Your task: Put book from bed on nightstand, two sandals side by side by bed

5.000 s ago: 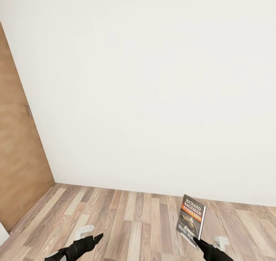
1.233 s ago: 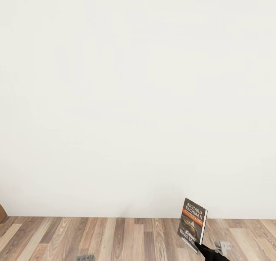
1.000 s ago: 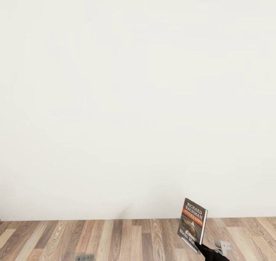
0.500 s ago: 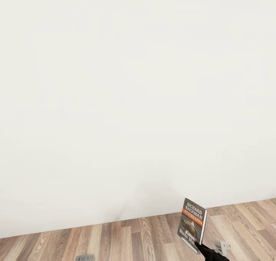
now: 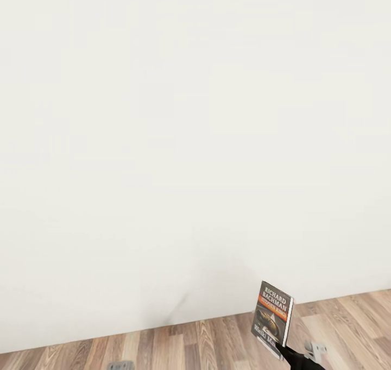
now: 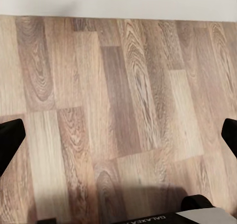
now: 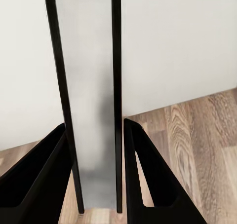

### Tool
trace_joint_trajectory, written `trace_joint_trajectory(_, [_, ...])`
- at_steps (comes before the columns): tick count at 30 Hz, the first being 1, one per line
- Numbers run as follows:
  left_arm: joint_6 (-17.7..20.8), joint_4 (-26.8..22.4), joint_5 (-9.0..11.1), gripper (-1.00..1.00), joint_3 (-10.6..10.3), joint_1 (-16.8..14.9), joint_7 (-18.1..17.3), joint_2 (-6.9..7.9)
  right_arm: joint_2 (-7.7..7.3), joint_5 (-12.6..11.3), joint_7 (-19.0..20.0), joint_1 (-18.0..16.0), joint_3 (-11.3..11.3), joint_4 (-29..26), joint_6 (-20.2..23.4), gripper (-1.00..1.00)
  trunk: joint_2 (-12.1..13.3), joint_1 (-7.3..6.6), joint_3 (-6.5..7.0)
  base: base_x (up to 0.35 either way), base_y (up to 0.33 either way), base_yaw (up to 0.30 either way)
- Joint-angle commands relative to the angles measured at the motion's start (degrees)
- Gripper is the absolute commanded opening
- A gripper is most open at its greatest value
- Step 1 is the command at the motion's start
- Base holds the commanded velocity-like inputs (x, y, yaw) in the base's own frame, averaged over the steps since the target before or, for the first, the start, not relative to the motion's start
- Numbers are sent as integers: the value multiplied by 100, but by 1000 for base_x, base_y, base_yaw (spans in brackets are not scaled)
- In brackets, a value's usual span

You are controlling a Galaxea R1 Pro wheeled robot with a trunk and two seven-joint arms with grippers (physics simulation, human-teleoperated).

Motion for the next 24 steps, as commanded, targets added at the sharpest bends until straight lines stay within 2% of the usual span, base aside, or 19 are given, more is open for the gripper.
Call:
trace_joint_trajectory(1, [-26, 7, -60, 100, 49, -6, -11, 2, 0, -53, 27, -12, 39, 22, -33, -100, -7, 5, -9, 332, 0, 0])
trace_joint_trajectory(11, [-26, 7, -60, 100, 49, -6, -11, -4, 1, -53, 27, -12, 39, 22, -33, -100, -7, 5, -9, 92, 0, 0])
trace_joint_trajectory(19, [-23, 7, -60, 100, 49, -6, -13, -6, 1, -53, 27, -12, 39, 22, -33, -100, -7, 5, -9, 254, 0, 0])
trace_joint_trajectory(24, [-26, 7, -60, 100, 49, -6, -13, -6, 4, -53, 32, -12, 39, 22, -30, -100, -7, 5, -10, 84, 0, -50])
